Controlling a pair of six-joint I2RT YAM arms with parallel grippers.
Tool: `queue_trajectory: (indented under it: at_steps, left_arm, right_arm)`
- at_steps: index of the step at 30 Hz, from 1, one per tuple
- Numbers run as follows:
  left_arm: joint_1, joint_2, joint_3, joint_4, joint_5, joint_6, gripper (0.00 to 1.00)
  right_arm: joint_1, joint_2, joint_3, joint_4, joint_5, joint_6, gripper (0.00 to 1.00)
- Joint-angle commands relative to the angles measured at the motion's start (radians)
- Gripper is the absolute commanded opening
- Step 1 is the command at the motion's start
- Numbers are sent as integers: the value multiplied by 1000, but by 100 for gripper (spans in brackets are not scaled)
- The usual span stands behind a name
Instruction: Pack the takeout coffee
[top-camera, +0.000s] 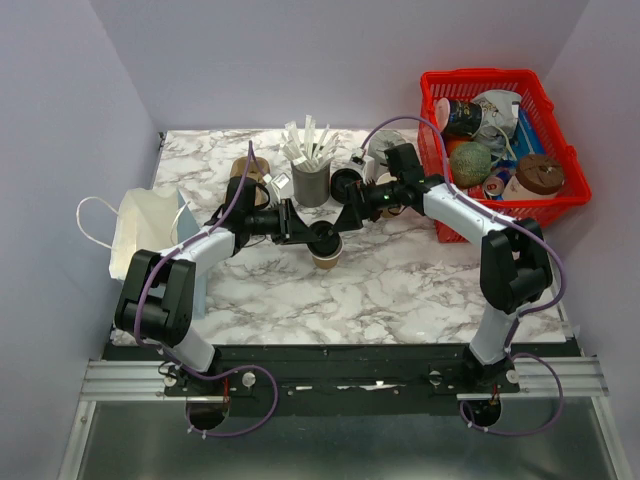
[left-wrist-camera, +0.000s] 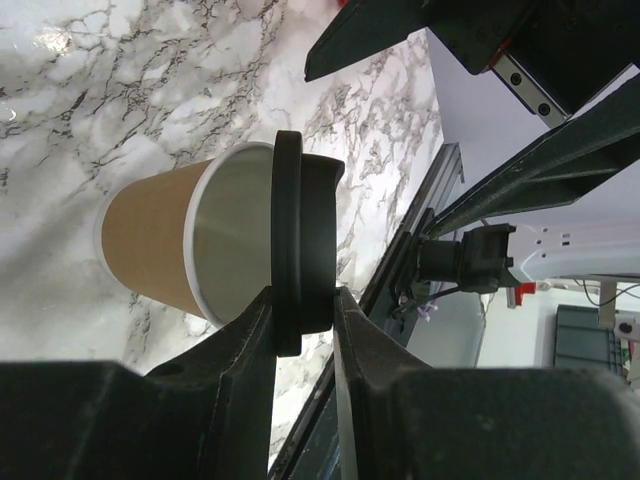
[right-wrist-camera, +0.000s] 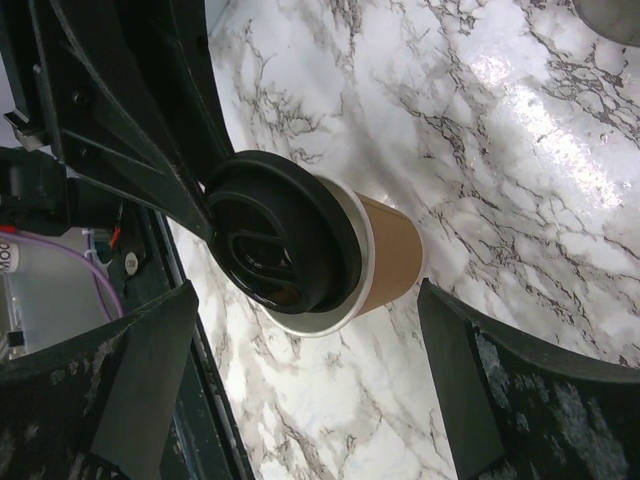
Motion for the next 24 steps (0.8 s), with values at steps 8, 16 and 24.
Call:
queue_trajectory:
  at_steps: [8,16,24]
  left_arm:
    - [15,-16,53,-111,-78,99,43]
    - [16,-22,80,-174,-119,148,49]
    - [16,-7,102,-197,-149,170,52]
  right_arm:
    - [19,29,-9,18,42,14,100]
    - [21,30,-9,13,56,11,100]
    - [24,29,-12,7,68,8,100]
